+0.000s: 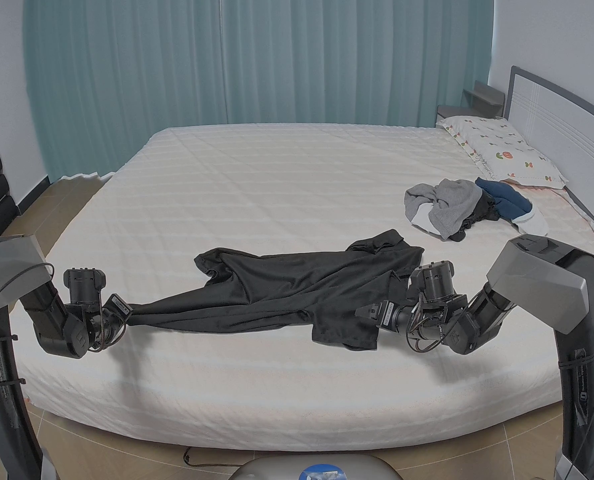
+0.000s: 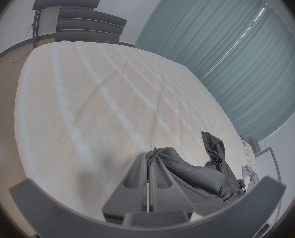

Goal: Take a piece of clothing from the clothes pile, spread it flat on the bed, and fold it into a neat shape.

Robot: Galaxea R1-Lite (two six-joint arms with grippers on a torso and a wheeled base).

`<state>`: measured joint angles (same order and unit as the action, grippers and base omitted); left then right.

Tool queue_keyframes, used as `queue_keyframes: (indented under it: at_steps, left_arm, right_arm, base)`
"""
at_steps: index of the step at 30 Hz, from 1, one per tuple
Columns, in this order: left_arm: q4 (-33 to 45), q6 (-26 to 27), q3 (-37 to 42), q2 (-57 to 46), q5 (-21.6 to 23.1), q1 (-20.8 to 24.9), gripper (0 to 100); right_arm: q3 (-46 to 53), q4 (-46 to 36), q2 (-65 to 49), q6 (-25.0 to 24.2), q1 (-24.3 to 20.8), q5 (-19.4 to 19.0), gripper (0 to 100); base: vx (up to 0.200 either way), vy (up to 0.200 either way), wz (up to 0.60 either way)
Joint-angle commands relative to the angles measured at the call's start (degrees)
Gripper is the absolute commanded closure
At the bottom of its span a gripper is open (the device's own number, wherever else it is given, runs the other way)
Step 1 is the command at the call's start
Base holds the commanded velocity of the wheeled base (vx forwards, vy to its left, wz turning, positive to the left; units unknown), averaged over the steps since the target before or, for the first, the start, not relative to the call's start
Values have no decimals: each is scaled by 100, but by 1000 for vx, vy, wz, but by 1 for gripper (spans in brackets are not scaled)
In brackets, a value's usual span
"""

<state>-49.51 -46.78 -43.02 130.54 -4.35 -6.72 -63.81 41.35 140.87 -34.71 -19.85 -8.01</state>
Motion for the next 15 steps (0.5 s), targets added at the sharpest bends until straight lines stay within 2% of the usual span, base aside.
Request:
queue_keyframes:
  at_steps: [1, 8, 9, 15]
  left_arm:
    - [2, -7, -57, 95, -4, -23, 100]
    - [2, 2, -22, 95, -4, -31, 100]
    - [2, 2, -5, 95, -4, -23, 100]
    - [11, 11, 39, 60, -4, -5, 100]
  right_arm:
    - [-9, 5, 19, -1, -107, 1, 0]
    - [-88, 5, 37, -10, -257, 1, 0]
    - [-106, -4, 45, -10, -257, 1, 100]
    - [-53, -57, 28, 34, -257, 54, 100]
  base:
    - [0, 0, 0]
    - [0, 0, 0]
    - [0, 0, 0]
    - [0, 0, 0]
